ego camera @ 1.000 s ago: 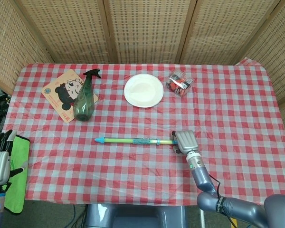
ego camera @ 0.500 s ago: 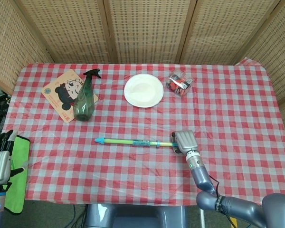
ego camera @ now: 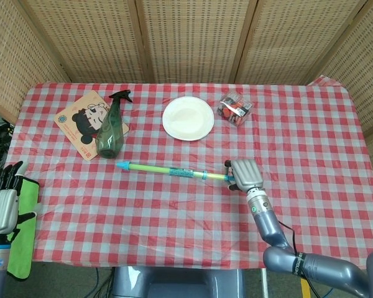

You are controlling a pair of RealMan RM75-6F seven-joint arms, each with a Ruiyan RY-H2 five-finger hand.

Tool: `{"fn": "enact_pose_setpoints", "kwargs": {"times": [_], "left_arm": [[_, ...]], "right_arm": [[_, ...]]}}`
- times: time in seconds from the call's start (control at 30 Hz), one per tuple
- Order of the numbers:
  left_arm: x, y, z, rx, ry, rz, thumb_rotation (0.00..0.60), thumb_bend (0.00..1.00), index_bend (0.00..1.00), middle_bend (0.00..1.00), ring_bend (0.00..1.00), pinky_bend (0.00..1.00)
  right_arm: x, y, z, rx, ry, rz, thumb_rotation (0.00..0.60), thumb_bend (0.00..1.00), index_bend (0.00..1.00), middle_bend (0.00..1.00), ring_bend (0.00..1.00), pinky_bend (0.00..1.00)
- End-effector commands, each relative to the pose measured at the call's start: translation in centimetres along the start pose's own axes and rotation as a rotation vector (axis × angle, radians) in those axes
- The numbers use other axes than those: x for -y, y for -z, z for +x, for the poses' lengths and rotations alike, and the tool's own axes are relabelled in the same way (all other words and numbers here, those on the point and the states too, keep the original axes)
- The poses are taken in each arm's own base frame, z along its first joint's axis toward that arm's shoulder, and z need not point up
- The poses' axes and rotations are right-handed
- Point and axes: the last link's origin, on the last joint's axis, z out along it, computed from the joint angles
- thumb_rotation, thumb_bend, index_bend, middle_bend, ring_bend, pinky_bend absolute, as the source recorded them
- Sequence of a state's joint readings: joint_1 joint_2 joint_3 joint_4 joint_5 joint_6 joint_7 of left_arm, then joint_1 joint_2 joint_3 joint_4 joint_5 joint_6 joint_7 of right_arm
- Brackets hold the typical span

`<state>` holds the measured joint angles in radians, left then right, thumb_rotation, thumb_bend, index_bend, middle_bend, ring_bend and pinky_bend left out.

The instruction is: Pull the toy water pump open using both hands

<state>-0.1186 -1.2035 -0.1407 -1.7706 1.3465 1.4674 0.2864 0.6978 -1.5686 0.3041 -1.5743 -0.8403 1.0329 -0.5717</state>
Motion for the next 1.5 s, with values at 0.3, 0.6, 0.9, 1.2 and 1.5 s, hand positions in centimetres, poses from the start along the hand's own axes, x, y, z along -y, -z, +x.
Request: {"fn": "enact_pose_setpoints", "kwargs": {"times": [0.3, 0.6, 0.9, 1.2, 1.5], "left_arm": [[-4.0, -4.5, 3.8, -0.044, -0.045, -0.085, 0.600, 0.21, 0.14, 0.00, 0.00, 0.00], [-9.1, -10.2, 5.6, 0.003, -0.113, -0.153, 0.600, 0.21, 0.12, 0.00, 0.00, 0.00], [-12.6, -12.9, 5.0, 0.006, -0.143, -0.188, 0.600, 0.21, 0.18, 0.00, 0.00, 0.00], [-14.9, -14.1, 4.4, 0.075, -0.086, -0.210, 0.600, 0.21, 0.27, 0.54, 0.50, 0.46], [-16.9, -15.1, 4.5, 0.241, -0.043, -0.209, 0.600, 0.22, 0.42, 0.85, 0.76, 0.66]], "right_arm": [[1.1, -0.6, 3.8, -0.033, 0.014, 0.023, 0.600, 0.52, 0.81, 1.00, 1.00, 0.74], [1.4, -0.9, 5.6, -0.043, 0.018, 0.018, 0.600, 0.52, 0.81, 1.00, 1.00, 0.74], [1.5, -1.0, 6.2, -0.044, 0.022, 0.014, 0.600, 0.52, 0.81, 1.00, 1.00, 0.74], [1.6, -1.4, 6.0, -0.032, 0.023, 0.014, 0.600, 0.52, 0.81, 1.00, 1.00, 0.74], [1.4, -1.8, 5.6, -0.022, 0.020, 0.012, 0.600, 0.52, 0.81, 1.00, 1.00, 0.74]]}}
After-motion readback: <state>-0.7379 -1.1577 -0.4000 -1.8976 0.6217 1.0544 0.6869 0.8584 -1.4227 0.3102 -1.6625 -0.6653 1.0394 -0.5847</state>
